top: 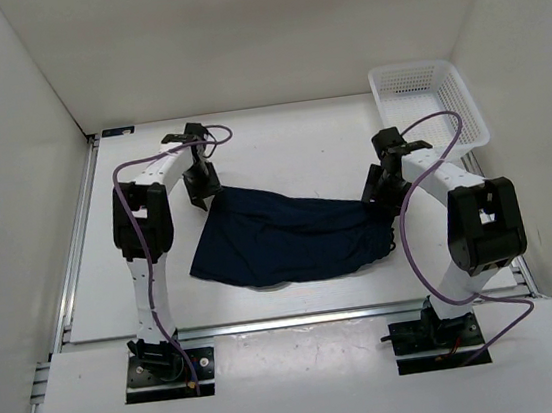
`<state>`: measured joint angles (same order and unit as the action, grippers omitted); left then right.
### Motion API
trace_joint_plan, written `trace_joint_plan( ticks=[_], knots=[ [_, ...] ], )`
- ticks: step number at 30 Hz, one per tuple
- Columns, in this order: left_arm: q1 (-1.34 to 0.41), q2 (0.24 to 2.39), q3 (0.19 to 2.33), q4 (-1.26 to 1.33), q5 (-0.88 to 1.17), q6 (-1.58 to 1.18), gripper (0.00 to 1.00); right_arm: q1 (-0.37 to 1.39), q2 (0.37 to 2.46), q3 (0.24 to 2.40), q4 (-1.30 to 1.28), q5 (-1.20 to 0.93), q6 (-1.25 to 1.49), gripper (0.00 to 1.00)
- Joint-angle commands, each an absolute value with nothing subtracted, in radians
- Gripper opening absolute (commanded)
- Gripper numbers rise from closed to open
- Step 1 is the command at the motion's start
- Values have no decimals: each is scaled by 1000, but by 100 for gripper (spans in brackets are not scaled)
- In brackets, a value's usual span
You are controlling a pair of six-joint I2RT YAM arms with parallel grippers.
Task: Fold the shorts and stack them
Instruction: Fold the shorts
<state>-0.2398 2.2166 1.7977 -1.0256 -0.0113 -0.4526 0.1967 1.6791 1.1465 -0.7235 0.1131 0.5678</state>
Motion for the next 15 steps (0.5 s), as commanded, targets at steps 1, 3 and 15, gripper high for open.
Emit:
trace_joint_plan(
  ticks=[1,3,15],
  knots=[
    [-238,2198,1833,-997,8,-449,50,196,1647,1135,-715,124,554,68],
    [-238,2207,1851,-997,8,-449,39,196,1647,1144,-715,124,554,68],
    [-247,2151,1899,-1029,-48,-449,10,196,1647,1135,-715,124,545,68]
  ],
)
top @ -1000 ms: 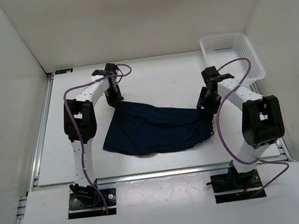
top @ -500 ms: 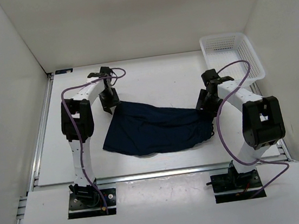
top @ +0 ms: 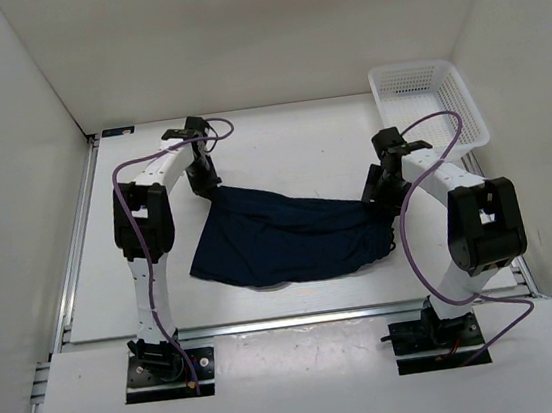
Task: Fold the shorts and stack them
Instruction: Fold the shorts
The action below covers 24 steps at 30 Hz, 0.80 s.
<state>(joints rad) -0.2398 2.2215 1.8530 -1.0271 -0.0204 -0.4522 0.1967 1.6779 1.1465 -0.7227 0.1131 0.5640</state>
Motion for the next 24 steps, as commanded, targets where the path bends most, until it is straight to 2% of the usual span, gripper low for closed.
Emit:
trace_joint_plan(
  ticks=[1,2,5,6,12,13,16,17,18,24],
  knots=[
    [-247,2151,1899,-1038,-60,-449,10,196,1647,1135,-715,124,545,68],
    [-247,2151,1899,-1039,-60,-449,10,196,1647,1135,-715,124,545,68],
    [-247,2178,1899,-1039,-46,-440,37,196,1647,1126,-715,124,545,68],
    [-247,2198,1908,-1039,-34,-440,49,196,1647,1126,-715,124,545,68],
    [-247,2255,1927,-1029,-11,-422,53,196,1647,1126,-715,124,545,68],
    [-247,2264,1927,-1029,-2,-422,50,196,1647,1126,-715,124,545,68],
    [-247,2252,1927,-1029,-2,-422,33,196,1647,1126,-715,124,545,68],
    [-247,2252,1937,-1029,-12,-422,17,196,1647,1126,-715,124,545,68],
    [-247,2252,1937,-1029,-12,-422,11,196,1647,1126,-715,124,545,68],
    [-247,2218,1956,-1049,-21,-413,10,196,1647,1117,-715,124,545,68]
  ],
)
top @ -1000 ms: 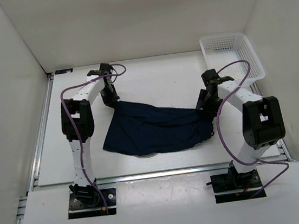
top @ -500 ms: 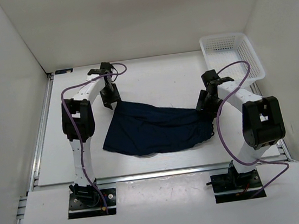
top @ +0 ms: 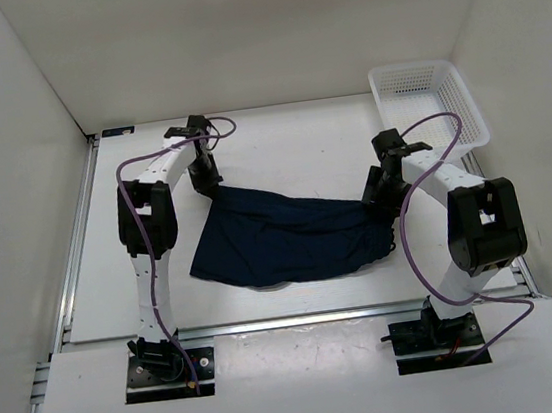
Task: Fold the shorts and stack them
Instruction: Fold the shorts
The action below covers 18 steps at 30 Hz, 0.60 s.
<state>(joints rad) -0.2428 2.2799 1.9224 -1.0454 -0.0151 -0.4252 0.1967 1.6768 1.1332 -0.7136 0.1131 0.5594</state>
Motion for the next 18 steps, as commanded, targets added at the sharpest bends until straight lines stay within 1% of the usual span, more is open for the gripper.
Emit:
trace_joint_plan(
  ticks=[1,7,10,12,13,14,15,16,17,18],
  knots=[
    [-247,2192,1956,-1049,-21,-422,10,196,1638,1117,-715,124,545,68],
    [-247,2117,1983,-1058,4,-433,10,196,1638,1117,-715,133,545,68],
    [-247,2173,2074,-1064,15,-433,10,196,1638,1117,-715,155,545,68],
    [-247,2252,2162,-1109,15,-433,10,196,1647,1117,-715,196,554,68],
    [-247,2275,2186,-1118,26,-433,13,196,1647,1108,-715,215,554,68],
    [-247,2310,2204,-1127,37,-433,23,196,1637,1108,-715,227,554,68],
    [-247,2321,2218,-1127,37,-433,36,196,1628,1098,-715,241,554,69],
    [-247,2321,2218,-1127,49,-433,45,196,1617,1098,-715,241,554,69],
    [-247,2321,2218,-1127,49,-433,57,196,1589,1086,-715,253,554,80],
    [-247,2310,2209,-1127,49,-433,60,196,1574,1086,-725,253,554,84]
  ],
)
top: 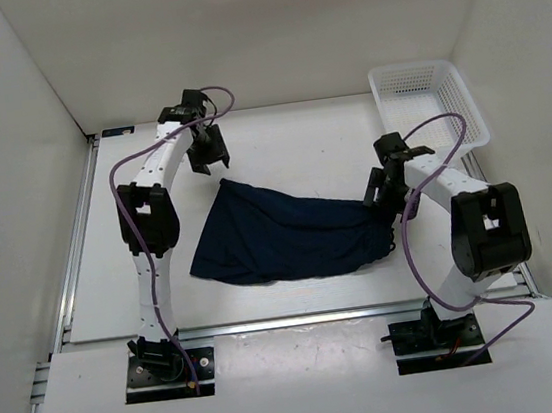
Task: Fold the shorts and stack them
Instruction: Fold the shorts
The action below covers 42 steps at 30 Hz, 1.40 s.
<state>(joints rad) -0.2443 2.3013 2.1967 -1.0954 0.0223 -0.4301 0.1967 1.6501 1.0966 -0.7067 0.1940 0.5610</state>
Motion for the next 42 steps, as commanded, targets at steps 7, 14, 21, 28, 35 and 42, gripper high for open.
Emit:
trace_joint_plan(
  ticks=[7,14,21,28,35,42],
  knots=[
    [-238,2174,2109,-1140,-32,-433,81,186,1456,1040,-768,236,534,98],
    [-238,1835,1660,-1065,-84,-463,71,153,1355,905,-759,94,546,99],
    [-224,1582,1104,-935,-63,-623,65,144,1328,815,-712,31,566,99],
    [-210,1676,1071,-836,-14,-623,57,144,1338,824,-701,20,546,99],
    [-219,1690,1106,-836,-14,-623,52,144,1310,805,-701,20,546,99],
    [-219,1690,1127,-836,14,-623,41,144,1299,796,-710,20,546,99]
  ],
)
